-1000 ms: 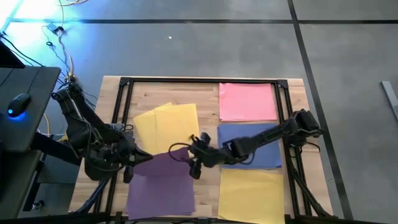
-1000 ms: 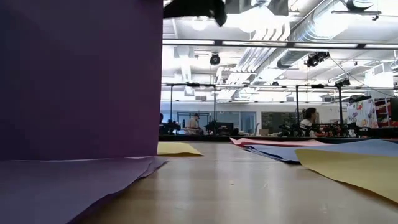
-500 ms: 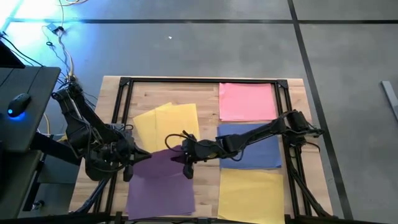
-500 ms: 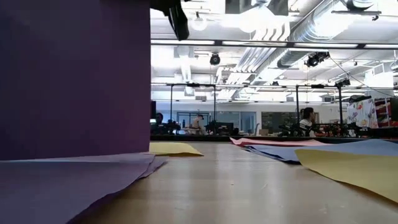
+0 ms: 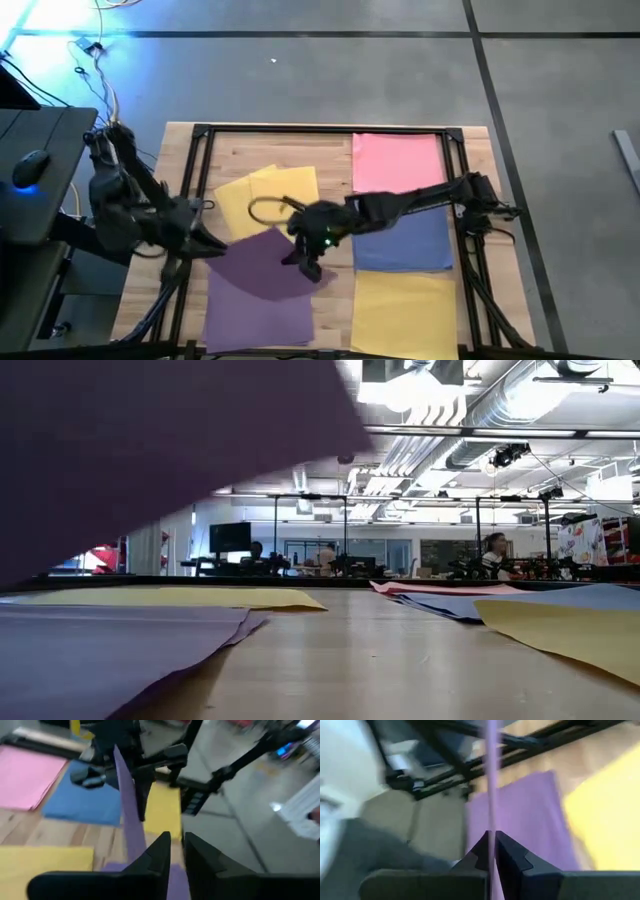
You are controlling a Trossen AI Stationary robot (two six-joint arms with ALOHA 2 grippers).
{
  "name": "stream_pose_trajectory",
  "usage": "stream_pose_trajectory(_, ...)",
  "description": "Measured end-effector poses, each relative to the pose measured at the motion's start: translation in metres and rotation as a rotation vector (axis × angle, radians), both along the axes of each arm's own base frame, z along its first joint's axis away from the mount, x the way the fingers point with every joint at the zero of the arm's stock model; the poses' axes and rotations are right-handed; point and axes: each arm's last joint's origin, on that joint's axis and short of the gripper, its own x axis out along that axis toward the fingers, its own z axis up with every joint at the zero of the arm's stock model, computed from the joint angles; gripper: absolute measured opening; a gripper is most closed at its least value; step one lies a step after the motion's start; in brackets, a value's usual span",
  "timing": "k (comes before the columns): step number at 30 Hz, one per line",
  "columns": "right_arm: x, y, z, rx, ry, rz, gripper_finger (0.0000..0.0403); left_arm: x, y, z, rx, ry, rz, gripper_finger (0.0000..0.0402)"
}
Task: Organize paper
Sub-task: Stack the purple paper on the bottom left of the table
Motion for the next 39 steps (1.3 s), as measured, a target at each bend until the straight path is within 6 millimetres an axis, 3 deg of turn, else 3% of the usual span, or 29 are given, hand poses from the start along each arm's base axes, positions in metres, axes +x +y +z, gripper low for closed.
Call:
stream_pose_trajectory(3,0.011,-0.012,0.003,0.111,0.019,0.063,0.0,-0.012,0.016,0.01,-0.065,-0.047,-0.04,0.0053)
stream_pose_trajectory(5,0.022,-0.018,-0.008,0.149,0.046,0.094,0.0,-0.019,0.026,0.015,-0.102,-0.069,-0.053,0.0053)
stream_pose_trajectory(13,0.078,-0.028,-0.086,0.278,0.142,0.196,0.0,-0.039,0.054,0.011,-0.093,-0.022,-0.12,0.0051)
stream_pose_trajectory(20,0.119,-0.044,-0.142,0.342,0.184,0.24,0.0,-0.045,0.061,-0.006,-0.077,0.134,-0.063,0.0051)
stream_pose_trajectory(26,0.125,-0.064,-0.183,0.349,0.17,0.27,0.0,-0.045,0.061,-0.015,-0.068,0.217,-0.031,0.0051)
stream_pose_trajectory(31,0.124,-0.076,-0.185,0.279,0.105,0.328,0.0,-0.043,0.059,-0.016,-0.055,0.226,-0.029,0.0051)
stream_pose_trajectory(35,0.123,-0.061,-0.165,0.245,0.031,0.463,0.0,-0.042,0.057,-0.016,-0.074,0.242,-0.034,0.0051)
stream_pose_trajectory(39,0.117,-0.051,-0.15,0.191,-0.002,0.492,0.0,-0.043,0.056,-0.017,-0.132,0.292,-0.058,0.0051)
